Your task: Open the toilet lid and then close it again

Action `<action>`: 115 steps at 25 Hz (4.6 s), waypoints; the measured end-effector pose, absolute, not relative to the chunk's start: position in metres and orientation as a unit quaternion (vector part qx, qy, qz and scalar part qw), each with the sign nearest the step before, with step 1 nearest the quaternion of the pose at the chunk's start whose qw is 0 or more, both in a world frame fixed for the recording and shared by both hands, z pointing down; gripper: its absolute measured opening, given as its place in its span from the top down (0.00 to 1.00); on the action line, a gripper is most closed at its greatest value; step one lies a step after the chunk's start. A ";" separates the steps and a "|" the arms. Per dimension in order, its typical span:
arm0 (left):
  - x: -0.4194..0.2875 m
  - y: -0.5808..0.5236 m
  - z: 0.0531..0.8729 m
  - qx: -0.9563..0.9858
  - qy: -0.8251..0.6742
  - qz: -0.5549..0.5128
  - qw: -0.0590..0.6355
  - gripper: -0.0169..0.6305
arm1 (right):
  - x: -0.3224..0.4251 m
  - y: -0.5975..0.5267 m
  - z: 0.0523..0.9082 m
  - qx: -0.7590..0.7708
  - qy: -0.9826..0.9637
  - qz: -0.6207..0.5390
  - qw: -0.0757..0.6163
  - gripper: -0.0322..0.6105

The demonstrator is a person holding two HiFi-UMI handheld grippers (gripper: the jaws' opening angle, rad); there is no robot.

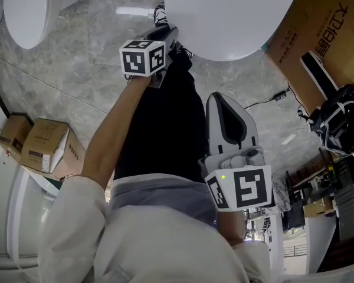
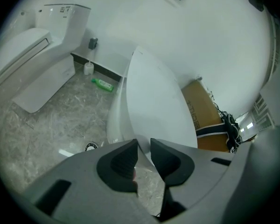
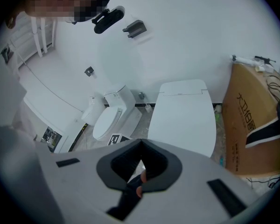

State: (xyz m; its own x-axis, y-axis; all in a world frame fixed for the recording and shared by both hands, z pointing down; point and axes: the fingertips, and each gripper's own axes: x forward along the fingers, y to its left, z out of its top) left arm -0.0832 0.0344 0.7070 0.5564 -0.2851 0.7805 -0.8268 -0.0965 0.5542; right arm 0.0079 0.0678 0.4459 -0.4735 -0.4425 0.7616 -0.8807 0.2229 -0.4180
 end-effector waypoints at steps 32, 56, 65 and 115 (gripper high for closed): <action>-0.082 0.024 0.635 0.709 -0.401 0.250 0.524 0.86 | -0.004 0.055 0.382 0.447 -0.762 0.409 0.229 0.93; -0.081 0.006 0.574 0.715 -0.411 0.183 0.536 0.86 | -0.007 0.049 0.340 0.440 -0.781 0.391 0.212 0.93; -0.080 -0.002 0.555 0.711 -0.417 0.159 0.543 0.86 | -0.002 0.040 0.318 0.448 -0.786 0.379 0.194 0.93; -0.071 -0.084 0.427 0.733 -0.339 0.046 0.588 0.85 | -0.015 -0.030 0.223 0.491 -0.797 0.312 0.162 0.93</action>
